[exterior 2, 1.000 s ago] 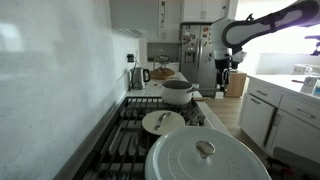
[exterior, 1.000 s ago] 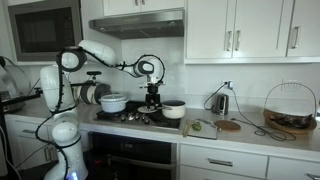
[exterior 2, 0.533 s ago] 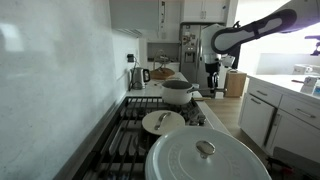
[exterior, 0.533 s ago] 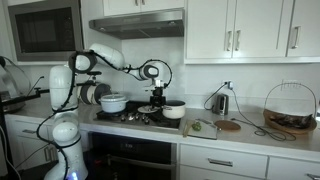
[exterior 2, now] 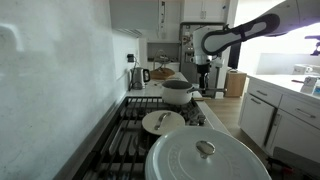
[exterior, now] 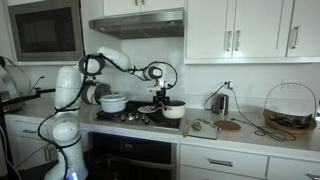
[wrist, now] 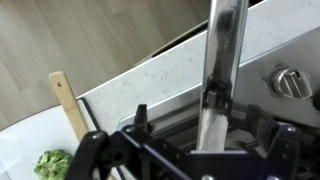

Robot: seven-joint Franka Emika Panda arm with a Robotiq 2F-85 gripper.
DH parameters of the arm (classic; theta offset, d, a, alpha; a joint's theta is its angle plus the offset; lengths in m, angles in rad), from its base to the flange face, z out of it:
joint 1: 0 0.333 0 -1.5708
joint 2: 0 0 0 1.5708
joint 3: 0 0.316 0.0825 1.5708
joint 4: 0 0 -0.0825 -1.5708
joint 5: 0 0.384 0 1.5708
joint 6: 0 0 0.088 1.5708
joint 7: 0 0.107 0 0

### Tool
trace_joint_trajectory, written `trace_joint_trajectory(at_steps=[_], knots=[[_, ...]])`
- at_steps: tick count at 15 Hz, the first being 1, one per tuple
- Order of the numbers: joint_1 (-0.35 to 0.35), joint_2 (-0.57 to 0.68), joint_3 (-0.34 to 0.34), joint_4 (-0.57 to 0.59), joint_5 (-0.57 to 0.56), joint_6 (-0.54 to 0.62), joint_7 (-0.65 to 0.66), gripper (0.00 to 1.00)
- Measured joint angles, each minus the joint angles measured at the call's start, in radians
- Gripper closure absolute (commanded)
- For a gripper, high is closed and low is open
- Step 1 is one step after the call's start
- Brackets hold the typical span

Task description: Move the pot to the left.

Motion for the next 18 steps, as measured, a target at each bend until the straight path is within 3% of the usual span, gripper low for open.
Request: trace_joint_trajectory(at_steps=[10,11,15,18], knots=[[-0.004,0.084,0.01,0.108,0.039,0.0,-0.085,0.0],[-0.004,0.09,0.01,0.116,0.04,0.0,-0.089,0.04],[-0.004,0.105,0.01,0.136,0.04,0.0,-0.104,0.39],[-0.004,0.112,0.01,0.145,0.04,0.0,-0.105,0.49]])
